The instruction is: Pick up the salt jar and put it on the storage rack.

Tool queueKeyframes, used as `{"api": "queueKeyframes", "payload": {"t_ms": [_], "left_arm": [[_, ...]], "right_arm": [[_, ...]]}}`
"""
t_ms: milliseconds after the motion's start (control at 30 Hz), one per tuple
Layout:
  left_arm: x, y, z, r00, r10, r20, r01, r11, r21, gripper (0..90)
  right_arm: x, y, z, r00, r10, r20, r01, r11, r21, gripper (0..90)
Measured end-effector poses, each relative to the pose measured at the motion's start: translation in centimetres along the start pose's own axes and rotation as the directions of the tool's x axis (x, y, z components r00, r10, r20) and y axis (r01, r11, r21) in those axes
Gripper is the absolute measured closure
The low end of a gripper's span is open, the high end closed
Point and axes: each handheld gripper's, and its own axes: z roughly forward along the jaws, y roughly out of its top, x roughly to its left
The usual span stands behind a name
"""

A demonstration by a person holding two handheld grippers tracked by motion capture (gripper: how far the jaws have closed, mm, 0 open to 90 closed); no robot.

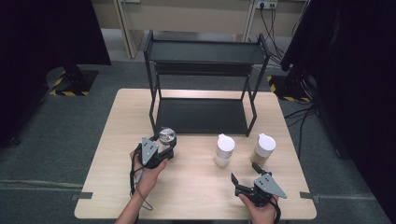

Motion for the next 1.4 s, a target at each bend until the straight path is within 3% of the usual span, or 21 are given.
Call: {"api": "queueKeyframes", "payload": {"t_ms": [367,900,1400], "left_arm": [[-0.2,1.9,0.7,0.9999,0.01,0.003,-0.01,0.9997,-0.022,35.0],[-0.4,4.6,3.0,0.9994,0.033,0.001,-0.033,0.9987,-0.04,35.0],[0.7,5.3,5.0,0.9994,0.016,-0.03,-0.017,0.9994,-0.031,35.0]], "right_arm": [[0.0,0.0,0.0,1.0,0.003,0.001,-0.003,1.0,-0.003,8.6],[-0.1,0.0,-0.1,0.9999,0.01,-0.002,-0.01,1.0,-0.005,8.6],[-0.1,0.0,-0.1,0.9999,0.009,-0.006,-0.009,1.0,-0.005,8.6]]}}
